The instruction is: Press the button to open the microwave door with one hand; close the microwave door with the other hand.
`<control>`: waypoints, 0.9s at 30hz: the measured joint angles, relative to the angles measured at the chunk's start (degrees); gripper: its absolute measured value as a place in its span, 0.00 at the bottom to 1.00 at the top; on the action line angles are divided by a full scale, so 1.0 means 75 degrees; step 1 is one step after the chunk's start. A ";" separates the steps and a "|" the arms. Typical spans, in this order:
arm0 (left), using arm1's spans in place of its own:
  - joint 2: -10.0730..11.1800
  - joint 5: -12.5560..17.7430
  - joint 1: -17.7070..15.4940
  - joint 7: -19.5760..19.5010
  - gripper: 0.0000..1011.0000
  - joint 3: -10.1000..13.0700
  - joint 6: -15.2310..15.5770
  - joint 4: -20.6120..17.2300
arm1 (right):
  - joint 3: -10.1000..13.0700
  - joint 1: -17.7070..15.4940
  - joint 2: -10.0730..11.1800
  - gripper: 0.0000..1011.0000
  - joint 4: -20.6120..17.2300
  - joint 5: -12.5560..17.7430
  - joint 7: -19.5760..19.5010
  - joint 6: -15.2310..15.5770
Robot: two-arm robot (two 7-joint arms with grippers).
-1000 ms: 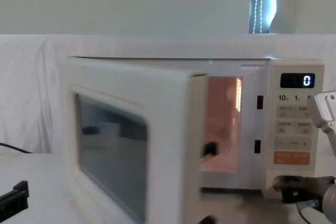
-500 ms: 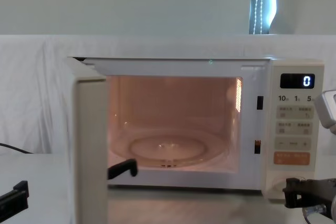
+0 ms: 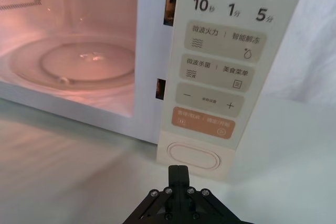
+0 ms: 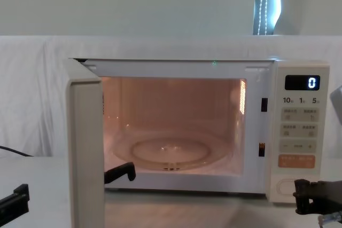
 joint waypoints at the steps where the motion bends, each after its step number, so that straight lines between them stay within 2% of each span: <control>1: 0.0000 0.0000 0.0000 0.0000 0.99 0.0000 0.0000 0.0000 | -0.0001 -0.0068 0.0010 0.00 -0.0090 0.0013 0.0003 -0.0005; 9: 0.0000 0.0000 0.0000 0.0000 0.99 0.0000 0.0000 0.0000 | 0.0103 -0.0848 0.0140 0.00 -0.1061 0.0193 0.0025 -0.0214; 15: 0.0000 0.0000 0.0000 0.0000 0.99 0.0000 0.0000 0.0000 | 0.0303 -0.1298 0.0257 0.00 -0.1497 0.0386 0.0023 -0.0548; 22: 0.0000 0.0000 0.0000 0.0000 0.99 0.0000 0.0000 0.0000 | 0.0562 -0.1554 0.0424 0.00 -0.1640 0.0575 0.0037 -0.0946; 27: 0.0000 0.0000 0.0000 0.0000 0.99 0.0000 0.0000 0.0000 | 0.0812 -0.1579 0.0463 0.00 -0.1486 0.0723 -0.0026 -0.1114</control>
